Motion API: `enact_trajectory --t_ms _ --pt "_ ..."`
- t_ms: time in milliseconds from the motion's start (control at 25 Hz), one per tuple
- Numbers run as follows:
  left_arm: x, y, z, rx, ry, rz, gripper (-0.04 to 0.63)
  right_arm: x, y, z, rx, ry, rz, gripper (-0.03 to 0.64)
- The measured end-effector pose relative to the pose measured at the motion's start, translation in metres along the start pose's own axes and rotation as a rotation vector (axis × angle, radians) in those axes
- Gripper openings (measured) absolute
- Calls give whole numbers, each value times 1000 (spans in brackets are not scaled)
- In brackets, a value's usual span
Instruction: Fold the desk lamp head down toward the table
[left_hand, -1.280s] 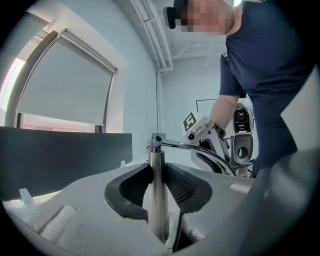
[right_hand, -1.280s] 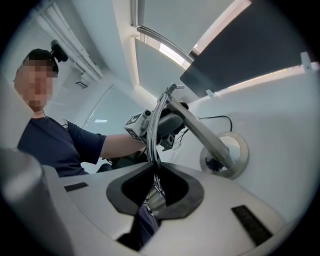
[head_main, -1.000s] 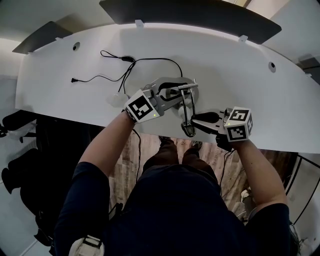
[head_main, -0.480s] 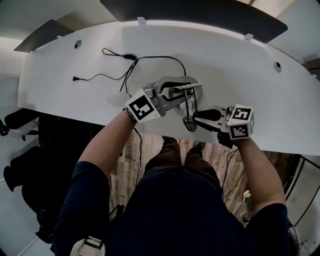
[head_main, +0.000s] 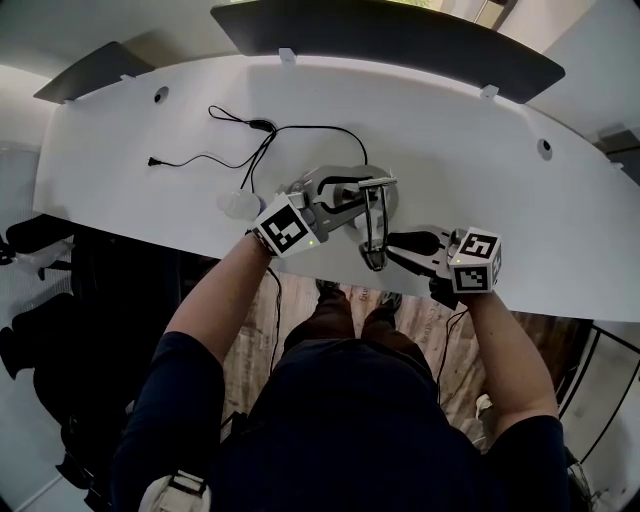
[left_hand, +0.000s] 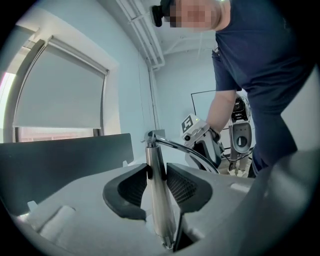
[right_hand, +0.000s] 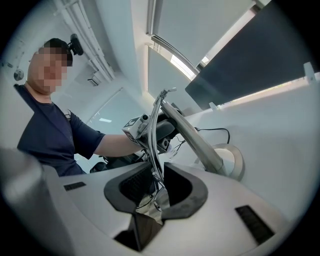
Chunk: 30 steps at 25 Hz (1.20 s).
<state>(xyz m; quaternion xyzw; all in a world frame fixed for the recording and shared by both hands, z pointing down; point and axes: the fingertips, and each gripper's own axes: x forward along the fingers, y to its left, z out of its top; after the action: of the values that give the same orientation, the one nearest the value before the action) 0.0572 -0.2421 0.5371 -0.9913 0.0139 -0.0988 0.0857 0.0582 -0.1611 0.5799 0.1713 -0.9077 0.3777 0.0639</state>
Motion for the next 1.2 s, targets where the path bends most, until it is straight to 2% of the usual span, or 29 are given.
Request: enact_trajectory --t_ms 120,320,600,760,880,1080,1200 --pt "-7 0 -1 20 21 28 117 -14 9 1 0 -23 1 86" --pt "-30 1 5 -14 20 115 117 -34 31 3 -7 -68 -40 83" --pt "-52 -24 36 -161 -36 243 115 -54 57 21 -47 -207 -125 74" --pt "-60 -42 70 -262 -96 339 115 -63 70 39 -133 -275 -196 64" --pt "-63 -54 99 -285 -125 410 100 -71 79 57 -200 -314 -264 57" --pt "-58 -82 148 -298 -170 428 40 -79 105 80 -308 -364 -324 38" --pt "-60 -95 165 -333 -197 422 8 -83 123 91 -347 -399 -333 33"
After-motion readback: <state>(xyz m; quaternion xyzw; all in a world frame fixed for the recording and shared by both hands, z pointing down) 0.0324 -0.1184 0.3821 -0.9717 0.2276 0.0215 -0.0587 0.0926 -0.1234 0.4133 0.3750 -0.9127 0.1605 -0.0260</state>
